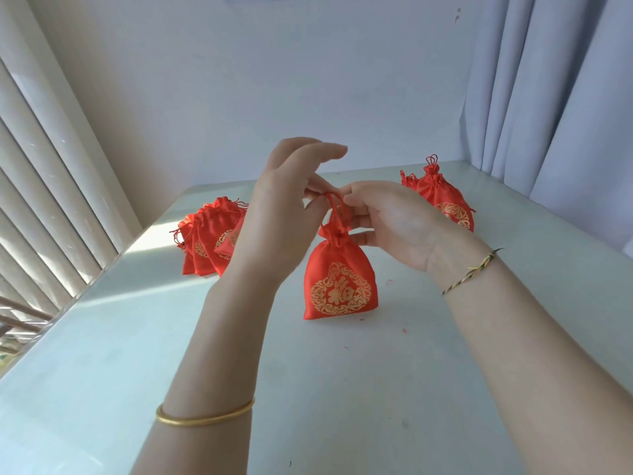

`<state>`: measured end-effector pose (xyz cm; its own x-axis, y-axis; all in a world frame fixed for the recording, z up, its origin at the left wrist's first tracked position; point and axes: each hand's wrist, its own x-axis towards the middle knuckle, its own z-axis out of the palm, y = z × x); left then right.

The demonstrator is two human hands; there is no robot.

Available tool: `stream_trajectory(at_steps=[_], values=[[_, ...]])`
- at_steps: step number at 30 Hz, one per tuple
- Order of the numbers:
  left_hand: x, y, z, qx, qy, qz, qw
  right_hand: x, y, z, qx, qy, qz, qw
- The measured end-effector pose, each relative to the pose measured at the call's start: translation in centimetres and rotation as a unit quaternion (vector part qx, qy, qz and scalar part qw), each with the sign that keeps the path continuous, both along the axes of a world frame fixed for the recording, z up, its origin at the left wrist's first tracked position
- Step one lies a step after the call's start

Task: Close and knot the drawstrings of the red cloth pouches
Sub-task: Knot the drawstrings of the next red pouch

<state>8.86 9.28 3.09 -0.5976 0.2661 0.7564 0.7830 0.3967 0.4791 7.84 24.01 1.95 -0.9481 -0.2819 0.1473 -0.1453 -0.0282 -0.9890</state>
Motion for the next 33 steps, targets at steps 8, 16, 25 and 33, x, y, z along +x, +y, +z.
stream_trajectory(at_steps=[8,16,25,33], values=[[-0.5,-0.1,-0.4,0.044,-0.018,0.008,0.999,-0.1,-0.7,-0.2,-0.065,-0.047,0.007,0.997],[-1.2,-1.0,-0.7,0.066,-0.062,0.037,0.995,-0.3,0.5,0.0,-0.087,-0.026,-0.07,0.993],[-1.9,-3.9,-1.2,-0.067,-0.077,0.171,0.98,-0.8,1.3,-0.5,-0.046,-0.068,-0.214,0.973],[-1.8,-2.8,-1.0,0.184,-0.212,0.126,0.951,-1.8,0.6,-2.8,0.132,-0.007,-0.294,0.947]])
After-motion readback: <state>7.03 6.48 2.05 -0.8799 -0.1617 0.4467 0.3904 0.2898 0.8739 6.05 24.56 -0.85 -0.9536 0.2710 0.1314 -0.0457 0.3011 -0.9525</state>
